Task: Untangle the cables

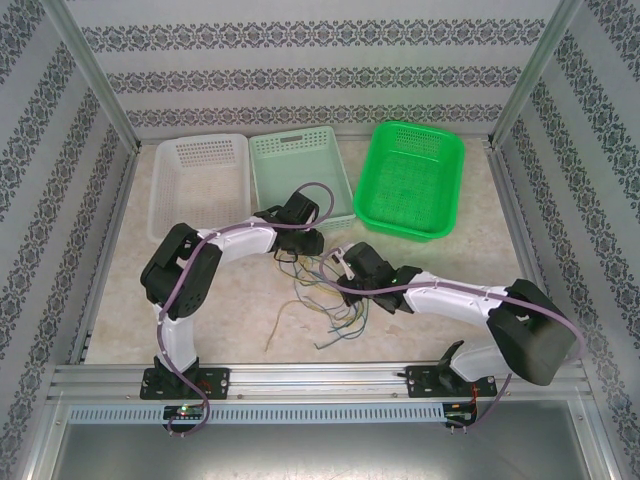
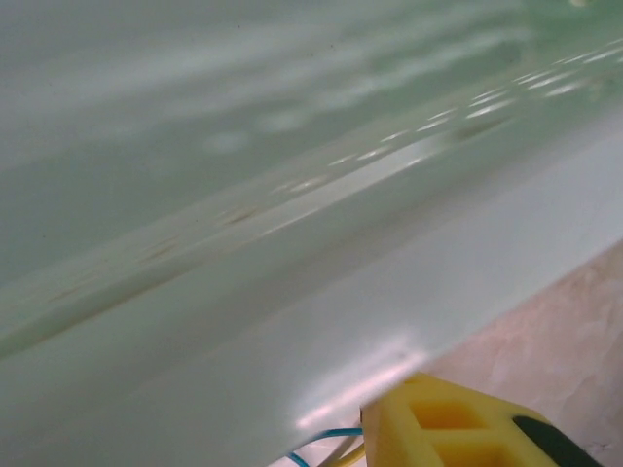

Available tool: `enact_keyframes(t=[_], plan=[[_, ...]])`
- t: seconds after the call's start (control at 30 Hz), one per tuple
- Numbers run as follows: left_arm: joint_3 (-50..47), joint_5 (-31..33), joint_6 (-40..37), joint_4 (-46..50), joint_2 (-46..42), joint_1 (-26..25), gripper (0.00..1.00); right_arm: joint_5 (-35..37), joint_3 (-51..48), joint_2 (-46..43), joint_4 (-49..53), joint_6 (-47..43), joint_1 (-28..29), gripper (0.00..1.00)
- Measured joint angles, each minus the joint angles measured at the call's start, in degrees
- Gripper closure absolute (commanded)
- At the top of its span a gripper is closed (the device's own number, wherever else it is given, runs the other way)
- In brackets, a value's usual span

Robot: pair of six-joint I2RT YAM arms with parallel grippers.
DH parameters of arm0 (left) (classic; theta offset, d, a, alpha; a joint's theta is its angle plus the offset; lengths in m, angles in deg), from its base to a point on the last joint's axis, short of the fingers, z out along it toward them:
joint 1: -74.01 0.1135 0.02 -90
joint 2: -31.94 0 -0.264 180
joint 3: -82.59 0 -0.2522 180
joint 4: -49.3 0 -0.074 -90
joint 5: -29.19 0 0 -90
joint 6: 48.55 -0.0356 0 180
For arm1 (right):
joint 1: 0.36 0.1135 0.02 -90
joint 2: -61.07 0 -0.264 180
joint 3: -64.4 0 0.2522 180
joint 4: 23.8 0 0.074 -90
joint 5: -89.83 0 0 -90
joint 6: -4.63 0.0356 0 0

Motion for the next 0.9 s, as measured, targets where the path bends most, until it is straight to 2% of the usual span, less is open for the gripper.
enact_keyframes(t=[0.03, 0.17, 0.3, 0.57, 0.9], plan=[[0.0, 0.1, 0.0, 0.0, -0.2, 0.0, 0.62, 0.7, 0.0, -0.4, 0.1, 0.0, 0.0, 0.98], [-1.5, 1.7, -0.2, 0.1, -2.4, 0.0, 0.37, 3.1, -0.1, -3.9, 0.5, 0.0, 0.0, 0.99], [-3.8, 4.3, 0.4, 0.5, -8.0, 0.0, 0.22, 4.6, -0.1, -8.9, 1.2, 0.0, -0.2, 0.98], [-8.8, 8.4, 0.7, 0.7, -22.4, 0.0, 0.17, 4.6, -0.2, -15.8, 0.8, -0.2, -0.5, 0.98], [-22.1, 9.9, -0.3, 1.3, -37.5, 0.0, 0.13, 4.1, -0.6, -23.4, -2.1, -0.2, -0.5, 0.96]])
